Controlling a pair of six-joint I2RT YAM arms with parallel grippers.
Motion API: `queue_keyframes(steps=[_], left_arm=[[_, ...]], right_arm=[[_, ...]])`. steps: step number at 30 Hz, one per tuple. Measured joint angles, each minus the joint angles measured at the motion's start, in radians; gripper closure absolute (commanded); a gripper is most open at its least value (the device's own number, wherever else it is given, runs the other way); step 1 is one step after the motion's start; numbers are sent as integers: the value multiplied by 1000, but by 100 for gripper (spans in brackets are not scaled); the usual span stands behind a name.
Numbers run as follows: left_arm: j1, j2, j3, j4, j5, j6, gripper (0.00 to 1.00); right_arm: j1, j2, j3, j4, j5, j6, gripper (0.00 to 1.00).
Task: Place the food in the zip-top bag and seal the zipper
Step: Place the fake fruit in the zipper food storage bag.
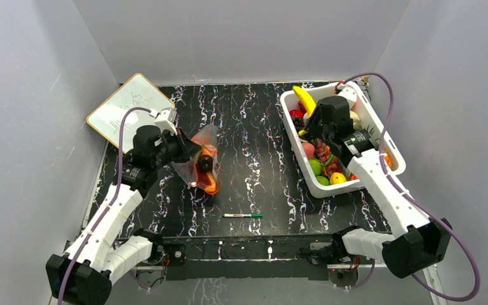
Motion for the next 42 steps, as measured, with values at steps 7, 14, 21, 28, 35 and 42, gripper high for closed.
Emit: queue_keyframes(steps=[7, 14, 21, 28, 35, 42], left_arm=[[0, 29, 34, 9, -5, -36, 100], [0, 41, 37, 24, -10, -52, 100], [0, 41, 37, 26, -16, -58, 100], [0, 39, 37, 27, -18, -62, 100], [0, 34, 37, 27, -19, -62, 100], [0, 20, 37, 27, -18, -69, 100]], right_arm=[[188, -17, 0, 13, -14, -37, 83], [374, 23, 11, 4, -31, -15, 82], [565, 94, 18, -16, -80, 60, 82], [700, 180, 75, -75, -86, 158, 81], [768, 239, 95, -147, -82, 236, 81], [795, 255, 131, -183, -53, 298, 80]])
